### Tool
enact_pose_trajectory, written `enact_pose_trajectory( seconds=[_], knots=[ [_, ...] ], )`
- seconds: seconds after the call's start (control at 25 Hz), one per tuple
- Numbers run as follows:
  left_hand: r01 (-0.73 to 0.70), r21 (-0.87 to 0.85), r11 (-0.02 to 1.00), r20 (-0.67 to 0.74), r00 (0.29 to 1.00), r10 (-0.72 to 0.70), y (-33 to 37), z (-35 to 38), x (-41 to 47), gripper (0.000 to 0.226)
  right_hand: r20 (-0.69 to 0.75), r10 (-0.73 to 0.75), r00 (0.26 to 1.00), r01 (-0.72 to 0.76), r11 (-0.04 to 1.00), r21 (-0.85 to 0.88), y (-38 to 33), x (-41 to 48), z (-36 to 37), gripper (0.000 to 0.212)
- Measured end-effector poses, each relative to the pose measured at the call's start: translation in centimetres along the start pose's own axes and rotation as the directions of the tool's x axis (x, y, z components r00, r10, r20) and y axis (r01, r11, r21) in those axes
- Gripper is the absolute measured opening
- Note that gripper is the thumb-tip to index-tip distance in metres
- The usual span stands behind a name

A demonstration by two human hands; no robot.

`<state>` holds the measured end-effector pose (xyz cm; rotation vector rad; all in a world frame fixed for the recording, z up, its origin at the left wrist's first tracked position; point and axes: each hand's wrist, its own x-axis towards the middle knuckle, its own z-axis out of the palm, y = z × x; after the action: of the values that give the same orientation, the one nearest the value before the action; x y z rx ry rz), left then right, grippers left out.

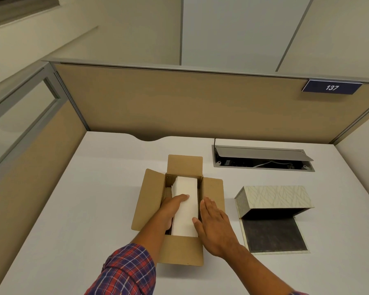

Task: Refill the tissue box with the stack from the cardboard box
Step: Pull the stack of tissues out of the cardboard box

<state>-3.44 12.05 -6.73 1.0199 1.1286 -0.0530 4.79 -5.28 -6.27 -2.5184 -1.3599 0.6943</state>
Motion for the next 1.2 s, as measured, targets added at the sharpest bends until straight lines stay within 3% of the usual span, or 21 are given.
enact_pose_trajectory(
  seconds=[0.32,0.52,0.6,0.76,0.92,1.04,1.2],
  knots=[
    [-0.154,-0.072,0.985,0.115,0.980,0.161,0.5,-1.2,-1.6,0.059,-0.015,0.037,0.999,-0.035,0.994,0.108,-1.2,-0.2,-1.2,0.113],
    [-0.195,-0.287,0.938,0.151,0.958,0.245,1.4,-2.6,-3.8,0.062,-0.117,0.033,0.993,0.012,0.932,0.362,-2.3,-1.5,-3.6,0.100],
    [-0.265,-0.432,0.862,0.099,0.936,0.337,1.6,-3.1,-4.7,0.063,-0.136,0.031,0.990,0.041,0.869,0.494,-2.9,-2.4,-4.7,0.105],
    [-0.326,-0.668,0.669,0.054,0.876,0.480,1.6,-2.3,-6.2,0.042,-0.189,0.036,0.981,0.100,0.744,0.661,-4.8,-4.2,-6.2,0.110],
    [-0.271,-0.742,0.613,0.081,0.872,0.483,2.1,0.6,-7.6,0.052,-0.282,0.107,0.953,0.154,0.633,0.759,-5.8,-6.1,-6.3,0.129],
    [-0.269,-0.773,0.575,0.079,0.858,0.507,2.1,3.5,-8.8,0.057,-0.348,0.195,0.917,0.215,0.492,0.843,-5.7,-7.4,-6.6,0.137],
    [-0.201,-0.806,0.557,0.127,0.861,0.493,1.9,7.6,-10.5,0.058,-0.302,0.366,0.880,0.206,0.280,0.938,-4.2,-8.5,-7.5,0.119]
  ],
)
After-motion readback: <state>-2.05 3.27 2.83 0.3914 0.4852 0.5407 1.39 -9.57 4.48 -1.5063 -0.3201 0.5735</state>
